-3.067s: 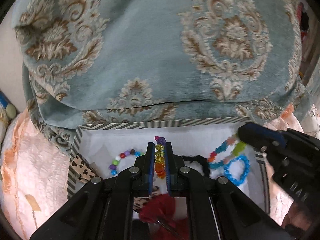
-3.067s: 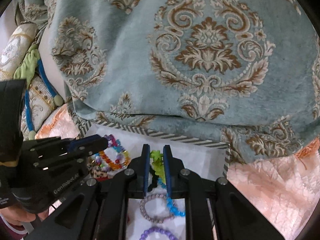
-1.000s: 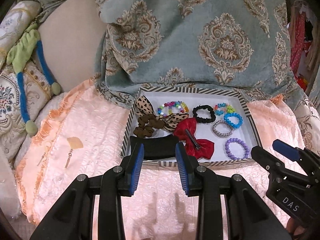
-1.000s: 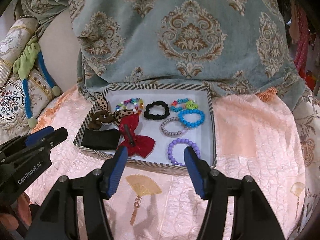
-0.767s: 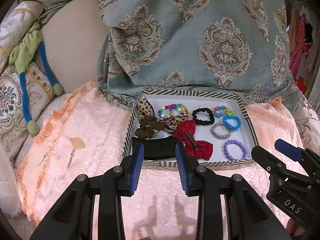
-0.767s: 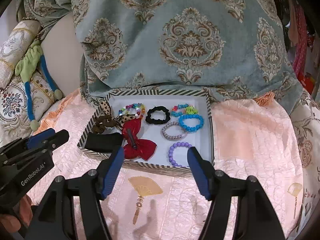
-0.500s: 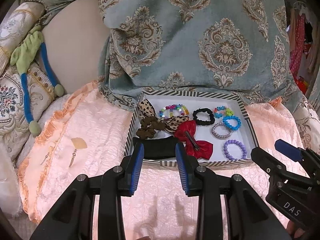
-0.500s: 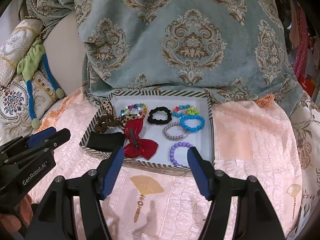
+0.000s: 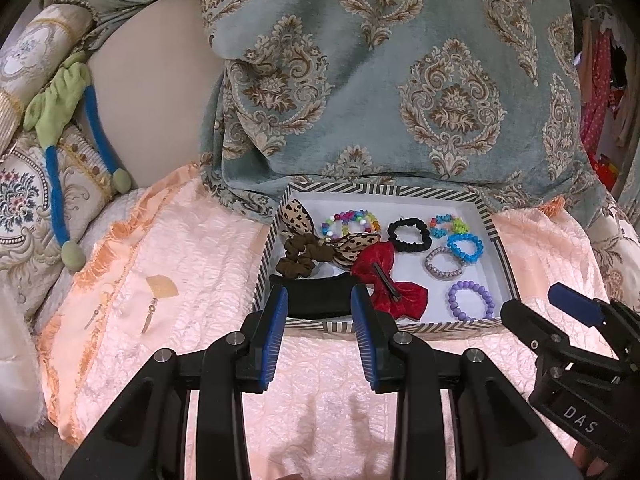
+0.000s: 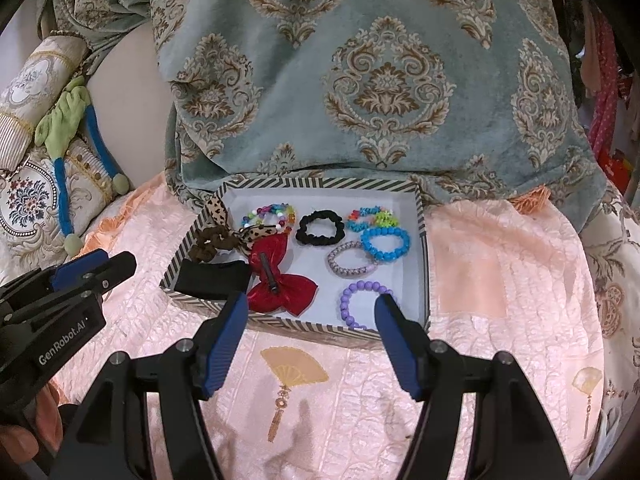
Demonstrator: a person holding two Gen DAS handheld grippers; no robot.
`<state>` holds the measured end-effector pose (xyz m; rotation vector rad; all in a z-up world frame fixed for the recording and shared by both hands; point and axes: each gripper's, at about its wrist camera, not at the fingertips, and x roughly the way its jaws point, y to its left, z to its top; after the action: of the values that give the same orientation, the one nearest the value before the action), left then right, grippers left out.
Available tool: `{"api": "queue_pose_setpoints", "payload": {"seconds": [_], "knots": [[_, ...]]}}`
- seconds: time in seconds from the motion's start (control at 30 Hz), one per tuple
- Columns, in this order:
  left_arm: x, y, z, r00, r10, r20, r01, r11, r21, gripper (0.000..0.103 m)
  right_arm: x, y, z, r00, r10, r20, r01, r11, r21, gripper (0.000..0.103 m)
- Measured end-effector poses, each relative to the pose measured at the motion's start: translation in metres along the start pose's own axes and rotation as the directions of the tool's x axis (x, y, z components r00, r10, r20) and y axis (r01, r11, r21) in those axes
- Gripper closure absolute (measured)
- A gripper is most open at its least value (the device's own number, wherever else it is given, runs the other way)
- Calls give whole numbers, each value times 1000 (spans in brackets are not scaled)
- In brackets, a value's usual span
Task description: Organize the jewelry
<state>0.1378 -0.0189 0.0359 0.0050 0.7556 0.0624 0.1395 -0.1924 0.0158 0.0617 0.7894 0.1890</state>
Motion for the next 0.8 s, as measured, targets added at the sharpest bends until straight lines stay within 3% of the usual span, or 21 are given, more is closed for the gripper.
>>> {"api": "queue_pose_setpoints", "payload": {"seconds": [0.8], "knots": [[1,-1,-3,1000,6,-9,-5,1000,10,87,3,-2,-3,1000,11,-11,-11,1000,11,34]]}}
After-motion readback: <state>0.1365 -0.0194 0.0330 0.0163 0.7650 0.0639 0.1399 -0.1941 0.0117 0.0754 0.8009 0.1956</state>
